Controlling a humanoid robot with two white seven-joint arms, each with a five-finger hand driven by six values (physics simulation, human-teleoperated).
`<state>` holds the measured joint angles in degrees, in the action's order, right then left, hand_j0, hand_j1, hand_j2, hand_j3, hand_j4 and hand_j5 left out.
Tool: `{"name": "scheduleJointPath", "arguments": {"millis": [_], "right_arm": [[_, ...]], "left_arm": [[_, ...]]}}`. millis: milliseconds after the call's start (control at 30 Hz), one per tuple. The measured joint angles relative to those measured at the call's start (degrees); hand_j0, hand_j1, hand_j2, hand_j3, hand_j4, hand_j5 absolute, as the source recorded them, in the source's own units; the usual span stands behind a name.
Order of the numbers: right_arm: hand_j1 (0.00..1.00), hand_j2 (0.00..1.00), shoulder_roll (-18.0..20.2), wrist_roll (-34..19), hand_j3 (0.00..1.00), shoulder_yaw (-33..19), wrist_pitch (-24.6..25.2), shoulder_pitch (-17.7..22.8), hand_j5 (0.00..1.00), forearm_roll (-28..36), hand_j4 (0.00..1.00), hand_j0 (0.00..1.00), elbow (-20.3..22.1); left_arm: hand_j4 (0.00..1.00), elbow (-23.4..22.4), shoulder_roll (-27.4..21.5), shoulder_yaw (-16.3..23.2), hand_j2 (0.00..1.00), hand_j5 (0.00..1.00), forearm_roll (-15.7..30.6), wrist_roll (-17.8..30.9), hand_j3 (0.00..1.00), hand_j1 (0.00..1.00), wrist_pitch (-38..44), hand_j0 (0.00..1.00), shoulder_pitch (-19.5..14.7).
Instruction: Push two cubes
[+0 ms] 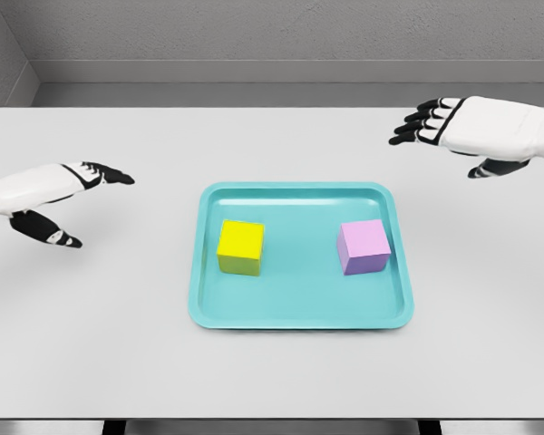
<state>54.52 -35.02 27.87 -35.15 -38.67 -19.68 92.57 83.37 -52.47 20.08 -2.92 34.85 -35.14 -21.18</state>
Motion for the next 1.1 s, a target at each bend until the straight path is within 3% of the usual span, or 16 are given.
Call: {"name": "scheduleJointPath", "arguments": {"millis": [167, 200, 233, 267, 300, 333, 400, 467, 767, 1100], "right_arm": [[1.00, 1.00, 2.48, 0.00, 1.00, 3.20, 0.03, -2.64, 1.00, 0.30, 1.00, 1.00, -0.27], [0.84, 0.84, 3.95, -0.01, 0.84, 3.81, 0.02, -2.47, 0.84, 0.32, 0.84, 0.84, -0.35], [0.38, 0.38, 5.36, 0.00, 0.38, 4.34, 0.01, -2.20, 0.38, 0.38, 0.38, 0.38, -0.39], [0.15, 0.15, 6.96, 0.00, 0.15, 5.02, 0.01, -2.29, 0.15, 0.39, 0.15, 0.15, -0.39], [0.00, 0.00, 8.33, 0.00, 0.00, 5.91, 0.02, -2.28, 0.00, 0.42, 0.00, 0.00, -0.39], [0.00, 0.00, 9.64, 0.00, 0.00, 7.15, 0.01, -2.37, 0.00, 0.40, 0.00, 0.00, -0.30], [0.00, 0.00, 11.41, -0.01, 0.00, 10.03, 0.00, -2.55, 0.00, 0.29, 0.00, 0.00, 0.73], [0.00, 0.00, 12.25, 0.00, 0.00, 13.17, 0.01, -2.55, 0.00, 0.25, 0.00, 0.00, 2.80], [0.00, 0.00, 11.66, 0.01, 0.00, 22.82, 0.02, -3.34, 0.00, 0.16, 0.00, 0.00, 7.70], [0.00, 0.00, 7.25, 0.01, 0.00, 25.98, 0.04, -4.57, 0.00, -0.28, 0.00, 0.00, 6.24]], "left_arm": [[1.00, 0.20, -0.02, 0.42, 1.00, 1.00, -1.89, 0.14, 1.00, 1.00, -0.02, 1.00, -1.58], [0.94, 0.56, -0.06, 0.86, 0.94, 0.94, -3.05, 0.14, 0.94, 0.94, 0.02, 0.94, -3.69], [0.82, 0.64, 0.06, 2.48, 0.82, 0.82, -4.36, 0.17, 0.82, 0.82, -0.06, 0.82, -6.47], [0.74, -0.11, 1.04, 5.59, 0.74, 0.74, -5.38, 0.18, 0.74, 0.74, -0.11, 0.74, -10.02], [0.73, -1.24, 2.57, 9.18, 0.73, 0.73, -6.24, 0.15, 0.73, 0.73, 0.09, 0.73, -14.27], [0.66, -2.15, 3.89, 12.51, 0.66, 0.66, -8.18, 0.13, 0.66, 0.66, 0.16, 0.66, -16.96], [0.34, -3.14, 5.25, 17.08, 0.34, 0.34, -11.24, 0.15, 0.34, 0.34, 0.03, 0.34, -17.05], [0.23, -3.14, 5.90, 19.59, 0.23, 0.23, -12.78, 0.16, 0.23, 0.23, -0.01, 0.23, -17.23], [0.23, -2.48, 8.21, 22.95, 0.23, 0.23, -14.42, 0.16, 0.23, 0.23, -0.01, 0.23, -17.49], [0.23, -2.96, 14.14, 25.81, 0.23, 0.23, -15.74, 0.16, 0.23, 0.23, 0.00, 0.23, -17.93]]}}
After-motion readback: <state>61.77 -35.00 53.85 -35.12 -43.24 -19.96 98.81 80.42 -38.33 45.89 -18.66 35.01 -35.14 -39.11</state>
